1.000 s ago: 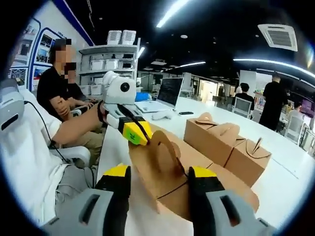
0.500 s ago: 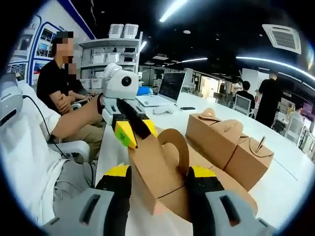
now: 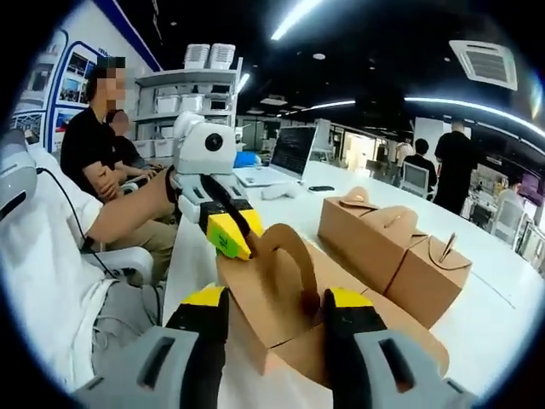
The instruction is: Pick up one paper box from the group, open the paper box, and remove the item inside
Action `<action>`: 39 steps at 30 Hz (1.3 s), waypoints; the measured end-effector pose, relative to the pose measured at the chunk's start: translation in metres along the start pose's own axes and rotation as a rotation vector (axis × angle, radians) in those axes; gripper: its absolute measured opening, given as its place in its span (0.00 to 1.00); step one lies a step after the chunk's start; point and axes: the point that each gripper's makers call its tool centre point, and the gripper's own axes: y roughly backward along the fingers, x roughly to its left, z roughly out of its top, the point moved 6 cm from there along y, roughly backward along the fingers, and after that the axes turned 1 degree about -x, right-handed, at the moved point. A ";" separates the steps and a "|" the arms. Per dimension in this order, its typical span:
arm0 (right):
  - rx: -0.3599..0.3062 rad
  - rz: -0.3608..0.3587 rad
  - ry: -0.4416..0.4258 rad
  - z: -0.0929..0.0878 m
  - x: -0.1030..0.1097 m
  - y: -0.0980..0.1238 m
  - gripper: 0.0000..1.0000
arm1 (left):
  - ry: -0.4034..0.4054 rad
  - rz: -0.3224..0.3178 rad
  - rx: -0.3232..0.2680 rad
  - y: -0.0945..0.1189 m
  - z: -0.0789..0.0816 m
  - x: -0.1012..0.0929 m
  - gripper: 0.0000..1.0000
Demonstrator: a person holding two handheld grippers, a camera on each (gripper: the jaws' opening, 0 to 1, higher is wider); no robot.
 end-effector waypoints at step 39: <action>0.014 0.088 0.044 -0.001 0.018 0.011 0.67 | -0.124 -0.028 -0.019 0.010 -0.004 0.002 0.07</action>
